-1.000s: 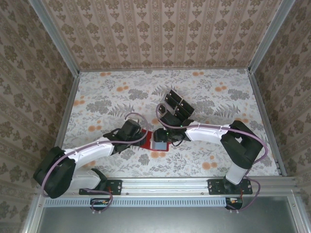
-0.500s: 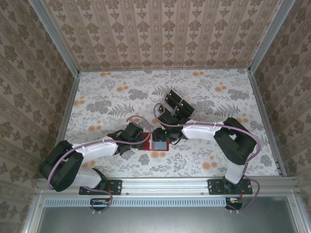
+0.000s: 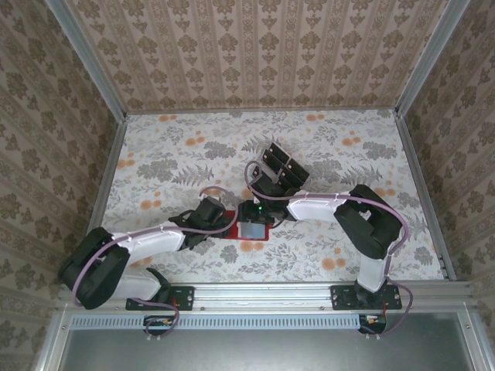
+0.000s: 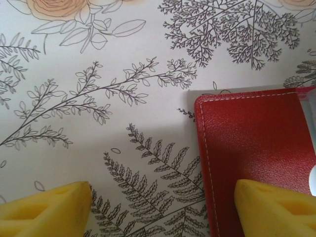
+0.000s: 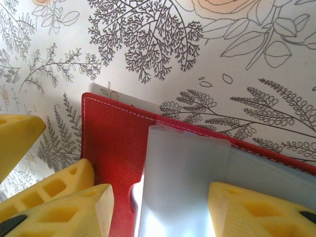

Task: Put the credit cards into the card holder
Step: Flip over the card slot in the card holder.

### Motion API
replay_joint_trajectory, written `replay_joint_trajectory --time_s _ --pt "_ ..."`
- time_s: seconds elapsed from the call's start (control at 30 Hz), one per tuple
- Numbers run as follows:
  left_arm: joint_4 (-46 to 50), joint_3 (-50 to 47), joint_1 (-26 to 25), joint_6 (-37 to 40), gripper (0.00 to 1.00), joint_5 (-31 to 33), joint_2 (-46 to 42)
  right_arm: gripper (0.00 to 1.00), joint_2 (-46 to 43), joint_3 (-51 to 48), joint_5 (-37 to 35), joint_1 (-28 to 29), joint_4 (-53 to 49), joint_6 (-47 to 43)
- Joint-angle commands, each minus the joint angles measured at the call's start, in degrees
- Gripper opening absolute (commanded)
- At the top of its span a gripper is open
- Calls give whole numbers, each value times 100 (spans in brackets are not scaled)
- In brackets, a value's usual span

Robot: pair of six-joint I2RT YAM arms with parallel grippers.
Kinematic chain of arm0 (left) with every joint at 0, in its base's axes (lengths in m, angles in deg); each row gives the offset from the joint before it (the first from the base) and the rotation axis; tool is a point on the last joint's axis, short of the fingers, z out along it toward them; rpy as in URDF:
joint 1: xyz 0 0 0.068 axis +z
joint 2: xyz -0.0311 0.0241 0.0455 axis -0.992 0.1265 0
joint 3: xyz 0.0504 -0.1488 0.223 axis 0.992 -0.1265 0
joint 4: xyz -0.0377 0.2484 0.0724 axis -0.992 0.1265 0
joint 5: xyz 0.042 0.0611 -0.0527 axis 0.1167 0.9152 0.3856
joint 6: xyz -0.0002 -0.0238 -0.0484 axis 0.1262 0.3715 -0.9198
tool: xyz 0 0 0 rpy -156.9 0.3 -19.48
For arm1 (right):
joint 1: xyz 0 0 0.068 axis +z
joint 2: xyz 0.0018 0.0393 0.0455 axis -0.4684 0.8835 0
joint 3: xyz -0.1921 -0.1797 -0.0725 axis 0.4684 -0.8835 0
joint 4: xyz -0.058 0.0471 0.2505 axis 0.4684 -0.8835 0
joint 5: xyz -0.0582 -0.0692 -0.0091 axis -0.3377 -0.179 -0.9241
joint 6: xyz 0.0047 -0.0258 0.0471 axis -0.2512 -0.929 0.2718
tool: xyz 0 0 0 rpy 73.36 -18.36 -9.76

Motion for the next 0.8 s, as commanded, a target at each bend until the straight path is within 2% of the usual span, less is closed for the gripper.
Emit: replay_joint_trajectory --time_s 0.0,0.2,0.4,0.53,0.77 --pt "26 -162 -49 -60 79 54 -391 55 182 -78 201 -4 135 295" --pt "-251 -558 -81 -204 80 -123 -1233 55 157 -148 221 -3 269 513" --pt "-333 -814 -427 -382 81 38 -1900 56 121 -206 263 -4 400 703" --pt "-457 -842 -718 -388 83 156 -1962 56 115 -237 305 -2 505 822" --pt "-964 -838 -1218 -364 84 416 -1512 56 138 -262 393 -1 658 1069"
